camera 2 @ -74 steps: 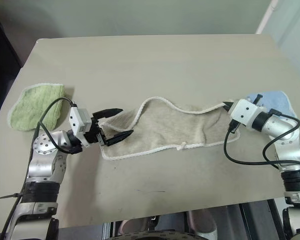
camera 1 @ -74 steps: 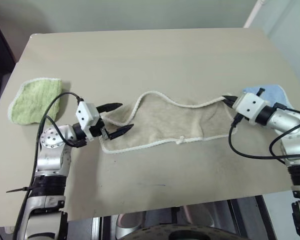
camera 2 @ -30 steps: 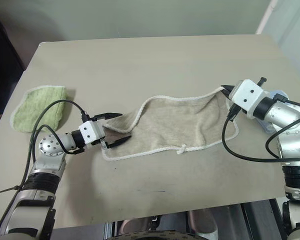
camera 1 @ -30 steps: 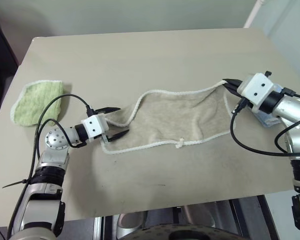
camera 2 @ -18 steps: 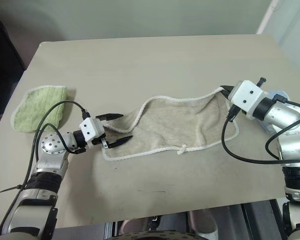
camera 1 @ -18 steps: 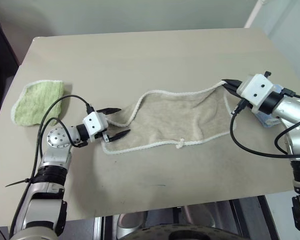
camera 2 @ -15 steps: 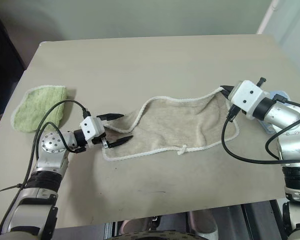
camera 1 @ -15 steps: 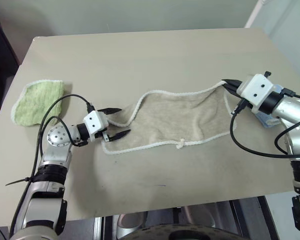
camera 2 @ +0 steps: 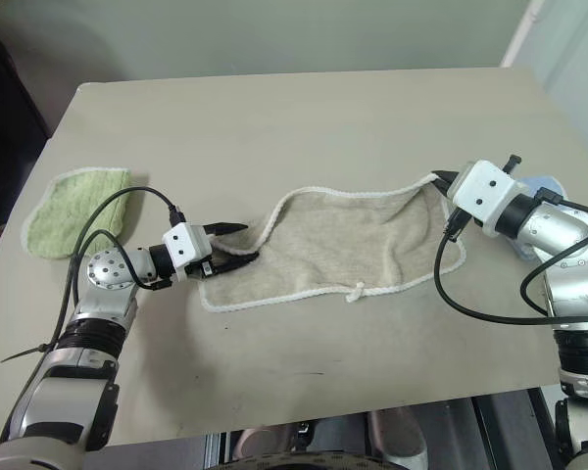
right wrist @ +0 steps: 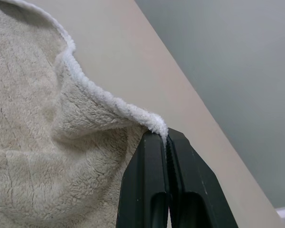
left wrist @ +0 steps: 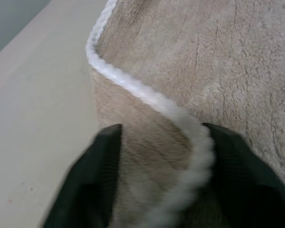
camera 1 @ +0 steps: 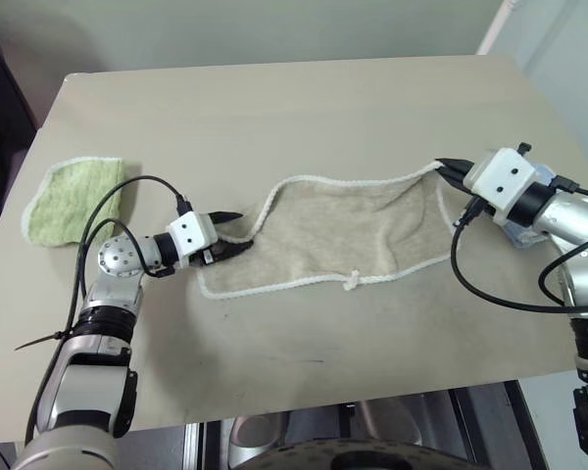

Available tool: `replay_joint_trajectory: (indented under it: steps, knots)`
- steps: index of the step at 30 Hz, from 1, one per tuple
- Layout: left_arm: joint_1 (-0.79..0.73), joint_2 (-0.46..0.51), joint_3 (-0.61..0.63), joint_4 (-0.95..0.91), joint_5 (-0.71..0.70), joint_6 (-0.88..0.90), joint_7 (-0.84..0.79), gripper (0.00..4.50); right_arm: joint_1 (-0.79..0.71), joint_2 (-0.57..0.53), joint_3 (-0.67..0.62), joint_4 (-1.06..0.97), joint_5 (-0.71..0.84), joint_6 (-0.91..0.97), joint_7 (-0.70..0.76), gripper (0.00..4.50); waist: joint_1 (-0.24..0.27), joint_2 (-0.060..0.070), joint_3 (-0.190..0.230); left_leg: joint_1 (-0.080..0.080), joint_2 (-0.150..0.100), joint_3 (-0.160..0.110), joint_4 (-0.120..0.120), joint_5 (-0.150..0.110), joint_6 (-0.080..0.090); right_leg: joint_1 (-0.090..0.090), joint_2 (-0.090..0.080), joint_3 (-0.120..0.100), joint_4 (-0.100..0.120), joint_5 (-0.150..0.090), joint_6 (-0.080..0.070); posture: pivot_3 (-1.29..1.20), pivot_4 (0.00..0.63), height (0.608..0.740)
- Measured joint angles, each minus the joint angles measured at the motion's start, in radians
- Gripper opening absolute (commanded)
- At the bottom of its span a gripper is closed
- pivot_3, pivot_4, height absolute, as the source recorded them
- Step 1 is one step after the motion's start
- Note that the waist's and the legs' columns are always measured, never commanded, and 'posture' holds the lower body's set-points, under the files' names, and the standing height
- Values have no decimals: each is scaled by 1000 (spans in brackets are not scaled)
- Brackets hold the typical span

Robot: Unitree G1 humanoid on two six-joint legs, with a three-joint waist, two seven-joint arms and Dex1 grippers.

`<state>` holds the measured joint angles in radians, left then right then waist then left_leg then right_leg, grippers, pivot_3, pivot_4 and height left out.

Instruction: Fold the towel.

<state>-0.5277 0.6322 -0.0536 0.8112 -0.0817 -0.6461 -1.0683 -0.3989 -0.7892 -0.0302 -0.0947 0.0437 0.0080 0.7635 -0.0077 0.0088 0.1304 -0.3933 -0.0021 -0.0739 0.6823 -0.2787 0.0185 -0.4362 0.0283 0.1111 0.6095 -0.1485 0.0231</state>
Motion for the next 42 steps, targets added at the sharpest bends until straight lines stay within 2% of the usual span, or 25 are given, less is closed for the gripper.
replay_joint_trajectory:
  steps: [4, 5, 10, 16, 24, 31, 35, 42]
  knots:
    - [-2, -4, 12, 17, -28, 6, -23, 217, 1, -1, 0, -13, 0, 4, 0, 0, 0, 0, 0, 0, 0, 0, 0, 0, 0, 0, 0, 0, 0, 0, 1, 0, 150, 740]
    - [-2, -4, 18, 17, -38, 16, -27, 54, 2, -2, -1, -17, 0, 4, 0, 0, -1, 0, 0, 0, 0, 0, 0, 0, 0, 0, 0, 0, 0, -1, 1, 0, 150, 740]
    - [2, -5, 44, 15, -90, 86, -59, 54, 10, -3, -5, -26, -1, 12, 0, 0, -1, 0, 0, -5, 0, 0, 0, -1, -1, -4, 0, 0, -1, 1, 8, 0, 150, 740]
    - [-14, -14, 100, 13, -128, 173, -22, 54, 10, -3, -5, -26, -8, 15, 0, 0, 0, 0, 0, -9, 0, 0, 0, -1, -1, -8, 0, -1, -1, 2, 9, 0, 150, 740]
    - [-128, -58, 171, 16, -154, 245, 95, 54, -9, -19, -30, 11, -7, 14, 0, 0, 3, 0, 0, -10, 0, 0, 1, -1, -1, -8, -1, 0, -1, 3, 11, 0, 150, 740]
    - [-301, -61, 198, 136, -149, 261, 163, 54, -78, -49, -67, 108, -5, -11, 0, 0, 3, 0, 0, -10, 0, 1, 1, -1, -2, -8, -1, -1, -1, 4, 11, 0, 150, 740]
    - [-382, -62, 199, 256, -124, 257, 191, 54, -119, -49, -67, 195, -5, -40, 1, 0, 2, 0, 1, -10, 0, 1, 1, -1, -2, -8, -1, 0, -1, 4, 12, 0, 150, 740]
    - [-591, -84, 247, 433, -120, 253, 227, 54, -401, -48, -28, 587, -84, -188, -44, 0, 2, 0, 1, -12, 0, 1, 0, 0, -1, -11, -1, 0, -2, 6, 13, 0, 150, 740]
